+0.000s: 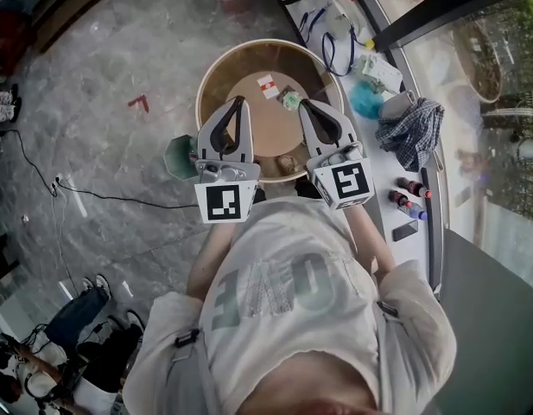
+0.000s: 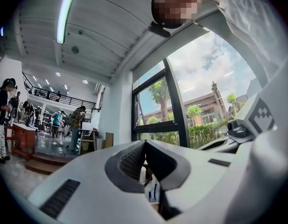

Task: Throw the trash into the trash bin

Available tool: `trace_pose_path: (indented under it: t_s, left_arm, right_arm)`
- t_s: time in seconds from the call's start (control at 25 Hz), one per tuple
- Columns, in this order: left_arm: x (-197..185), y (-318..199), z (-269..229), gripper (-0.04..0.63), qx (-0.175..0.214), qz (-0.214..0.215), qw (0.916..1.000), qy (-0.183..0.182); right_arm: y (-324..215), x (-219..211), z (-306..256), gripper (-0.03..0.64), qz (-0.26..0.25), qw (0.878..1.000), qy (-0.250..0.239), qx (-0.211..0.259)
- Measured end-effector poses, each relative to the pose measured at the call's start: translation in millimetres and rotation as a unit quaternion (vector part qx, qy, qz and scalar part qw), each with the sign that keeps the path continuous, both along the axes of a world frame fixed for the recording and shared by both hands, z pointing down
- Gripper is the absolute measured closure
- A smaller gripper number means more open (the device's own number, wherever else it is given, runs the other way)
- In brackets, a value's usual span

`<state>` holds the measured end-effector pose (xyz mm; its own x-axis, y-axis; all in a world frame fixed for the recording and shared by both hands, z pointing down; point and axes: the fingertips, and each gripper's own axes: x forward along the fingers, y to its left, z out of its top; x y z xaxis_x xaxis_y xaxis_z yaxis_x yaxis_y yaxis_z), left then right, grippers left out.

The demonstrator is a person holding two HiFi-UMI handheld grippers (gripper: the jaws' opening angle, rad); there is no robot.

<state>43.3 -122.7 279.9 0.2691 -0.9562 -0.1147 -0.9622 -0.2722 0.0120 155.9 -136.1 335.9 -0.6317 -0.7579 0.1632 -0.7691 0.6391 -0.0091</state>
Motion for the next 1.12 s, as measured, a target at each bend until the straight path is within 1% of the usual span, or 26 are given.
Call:
trace_pose_path:
  t_s: [0.08,0.16,0.32,0.36,0.44,0.48,0.56,0.6,0.68,0.76,0.84,0.96,1.04,1.12]
  left_arm:
    - [-1.5,0.6,4.5,0.584,-0.007,-0.004,1.0,0.001]
    - [-2.3,2.5,8.7,0.584,-0.015,-0.011,0.9998,0.003]
    - [-5.8,0.9,18.7,0.584,-0.028,-0.024,0.9993,-0.002]
    - [-8.0,-0.4,21.4,0.584,-0.032,-0.029,0.9991,-0.003]
    - [-12.4,-1.6,28.2,0.584,-0.043,-0.039,0.9983,-0.003]
    - [-14.4,-2.1,33.1,0.584,-0.051,-0.044,0.9977,-0.003]
    - [-18.8,-4.2,47.3,0.584,-0.071,-0.051,0.9962,-0.004]
    - [-21.9,-5.6,56.7,0.584,-0.083,-0.055,0.995,-0.006]
    - [-31.3,-10.1,77.2,0.584,-0.105,-0.06,0.9926,-0.013]
    - [-43.4,-13.9,96.8,0.584,-0.12,-0.071,0.9902,-0.012]
    - [-53.6,-8.7,118.0,0.584,-0.131,-0.081,0.9881,-0.009]
    - [-65.1,3.6,159.9,0.584,-0.155,-0.089,0.9839,-0.014]
    - [-72.8,11.8,184.2,0.584,-0.173,-0.102,0.9796,-0.008]
    - [-81.4,20.6,200.7,0.584,-0.184,-0.115,0.9763,-0.009]
  right_arm:
    - [-1.6,2.6,5.0,0.601,-0.003,1.0,0.002,-0.006]
    - [-4.8,5.0,15.4,0.601,-0.005,1.0,-0.002,-0.026]
    - [-28.4,5.5,52.3,0.597,0.024,0.995,-0.003,-0.095]
    - [-35.1,2.2,62.8,0.578,0.03,0.994,0.0,-0.108]
    - [-45.1,-8.4,88.9,0.392,0.029,0.991,0.011,-0.131]
    - [-49.6,-14.2,106.1,0.361,0.025,0.989,0.02,-0.143]
    - [-59.6,-24.7,149.9,0.33,0.016,0.983,0.046,-0.174]
    - [-64.3,-29.5,175.4,0.322,0.012,0.979,0.06,-0.197]
    - [-73.5,-37.7,227.4,0.322,0.009,0.965,0.081,-0.25]
    - [-85.1,-42.0,276.4,0.322,0.015,0.949,0.098,-0.299]
    - [-93.5,-42.2,323.6,0.312,0.026,0.935,0.119,-0.334]
    - [-102.7,-40.7,389.5,0.295,0.048,0.918,0.161,-0.359]
    - [-107.3,-39.5,425.2,0.293,0.057,0.908,0.189,-0.369]
    - [-109.3,-41.2,454.6,0.293,0.059,0.9,0.208,-0.379]
